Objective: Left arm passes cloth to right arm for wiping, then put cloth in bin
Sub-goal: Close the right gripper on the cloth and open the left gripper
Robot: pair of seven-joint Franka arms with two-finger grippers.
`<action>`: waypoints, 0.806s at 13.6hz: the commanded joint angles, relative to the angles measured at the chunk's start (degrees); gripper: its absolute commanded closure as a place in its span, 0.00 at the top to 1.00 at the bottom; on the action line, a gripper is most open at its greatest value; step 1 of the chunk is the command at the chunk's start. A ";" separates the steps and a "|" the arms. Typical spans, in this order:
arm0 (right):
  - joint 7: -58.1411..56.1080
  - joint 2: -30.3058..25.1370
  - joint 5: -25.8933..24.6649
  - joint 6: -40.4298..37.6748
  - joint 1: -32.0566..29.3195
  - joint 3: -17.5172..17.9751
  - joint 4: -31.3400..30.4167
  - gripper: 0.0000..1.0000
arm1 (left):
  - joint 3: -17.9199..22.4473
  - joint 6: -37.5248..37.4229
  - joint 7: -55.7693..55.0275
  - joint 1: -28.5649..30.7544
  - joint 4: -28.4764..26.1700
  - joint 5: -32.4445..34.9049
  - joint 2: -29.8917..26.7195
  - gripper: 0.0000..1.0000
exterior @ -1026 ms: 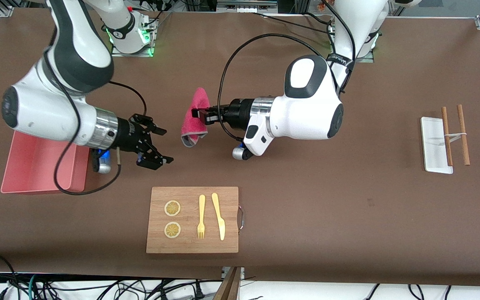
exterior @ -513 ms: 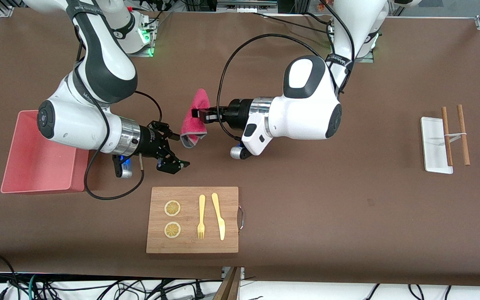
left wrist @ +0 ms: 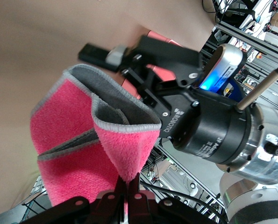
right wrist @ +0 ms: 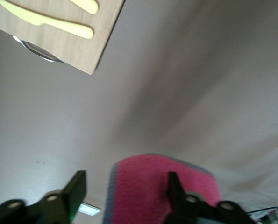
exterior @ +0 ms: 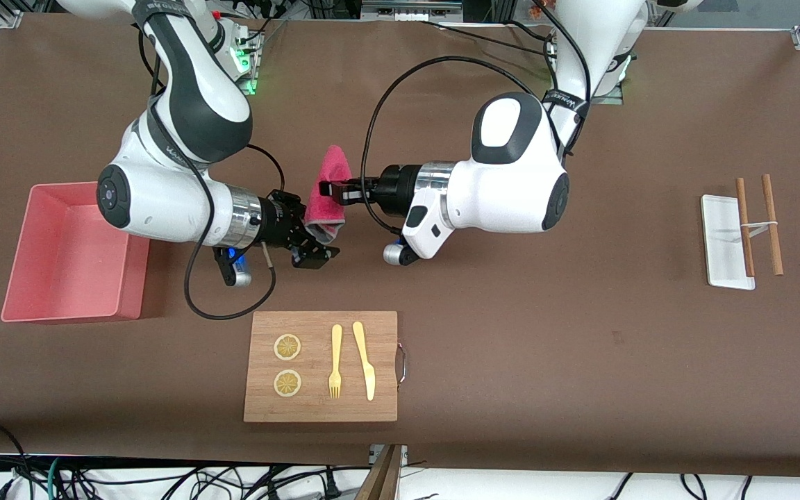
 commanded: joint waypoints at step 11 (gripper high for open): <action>-4.14 0.08 0.96 -1.89 -1.53 -0.51 0.60 0.00 | 0.16 0.12 0.45 0.26 1.15 0.99 0.46 0.13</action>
